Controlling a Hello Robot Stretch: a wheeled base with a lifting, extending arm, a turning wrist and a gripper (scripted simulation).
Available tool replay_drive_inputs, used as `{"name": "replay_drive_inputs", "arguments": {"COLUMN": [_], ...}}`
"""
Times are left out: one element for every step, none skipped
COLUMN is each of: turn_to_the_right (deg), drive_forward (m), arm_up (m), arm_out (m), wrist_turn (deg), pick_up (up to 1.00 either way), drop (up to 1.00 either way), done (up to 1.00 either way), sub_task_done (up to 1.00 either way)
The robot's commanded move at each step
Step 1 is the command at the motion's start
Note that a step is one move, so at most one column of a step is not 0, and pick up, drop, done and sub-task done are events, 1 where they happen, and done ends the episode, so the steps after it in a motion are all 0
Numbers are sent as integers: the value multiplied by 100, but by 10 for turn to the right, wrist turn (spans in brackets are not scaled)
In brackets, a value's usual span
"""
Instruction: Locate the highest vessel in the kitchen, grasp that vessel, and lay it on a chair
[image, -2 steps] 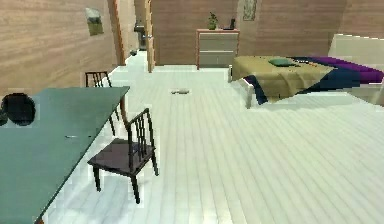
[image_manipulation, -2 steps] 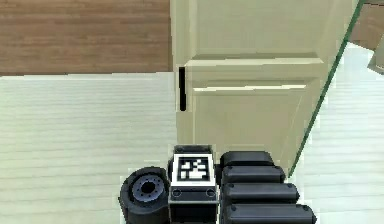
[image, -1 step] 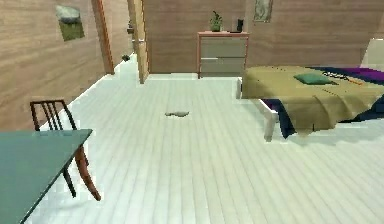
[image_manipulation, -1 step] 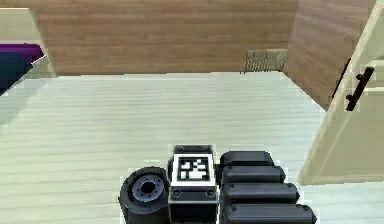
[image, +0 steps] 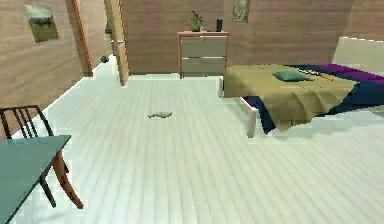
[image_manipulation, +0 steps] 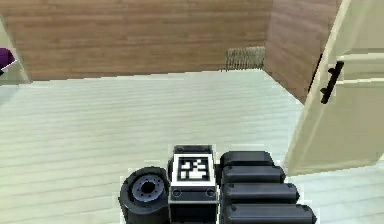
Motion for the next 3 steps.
{"name": "replay_drive_inputs", "arguments": {"turn_to_the_right": [0,-60,0], "drive_forward": [25,0,50], "arm_up": [0,0,0], "arm_out": [0,0,0], "wrist_turn": [0,0,0], "pick_up": [0,0,0], "drop": [0,0,0], "done": [0,0,0], "sub_task_done": [0,0,0]}}
